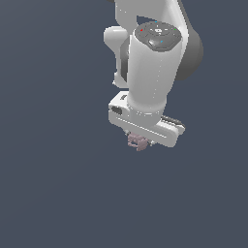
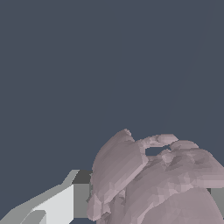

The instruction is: Pick up the object and move it to a goal position.

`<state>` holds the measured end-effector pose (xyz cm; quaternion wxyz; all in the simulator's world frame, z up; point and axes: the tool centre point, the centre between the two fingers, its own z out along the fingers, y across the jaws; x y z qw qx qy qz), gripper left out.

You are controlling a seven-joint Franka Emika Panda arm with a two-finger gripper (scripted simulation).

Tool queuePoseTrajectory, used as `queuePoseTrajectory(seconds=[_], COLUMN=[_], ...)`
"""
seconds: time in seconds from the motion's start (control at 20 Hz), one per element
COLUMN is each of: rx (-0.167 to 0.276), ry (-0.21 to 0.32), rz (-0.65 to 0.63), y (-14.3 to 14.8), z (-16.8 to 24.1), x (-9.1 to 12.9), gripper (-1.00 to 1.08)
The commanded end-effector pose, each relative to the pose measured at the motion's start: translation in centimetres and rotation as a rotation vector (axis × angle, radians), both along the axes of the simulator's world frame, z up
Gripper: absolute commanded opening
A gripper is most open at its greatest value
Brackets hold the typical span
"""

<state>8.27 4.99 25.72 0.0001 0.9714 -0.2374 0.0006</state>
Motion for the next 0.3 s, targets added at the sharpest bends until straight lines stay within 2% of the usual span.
queuePoseTrajectory(seconds=[0.0,0.25], rx=[0.000,0.000], ry=[0.001,0.001], rz=[-0.001,0.000], y=[0.24,0.42], z=[0.58,0.93], x=[0.24,0.42], gripper=[-1.00,-1.00])
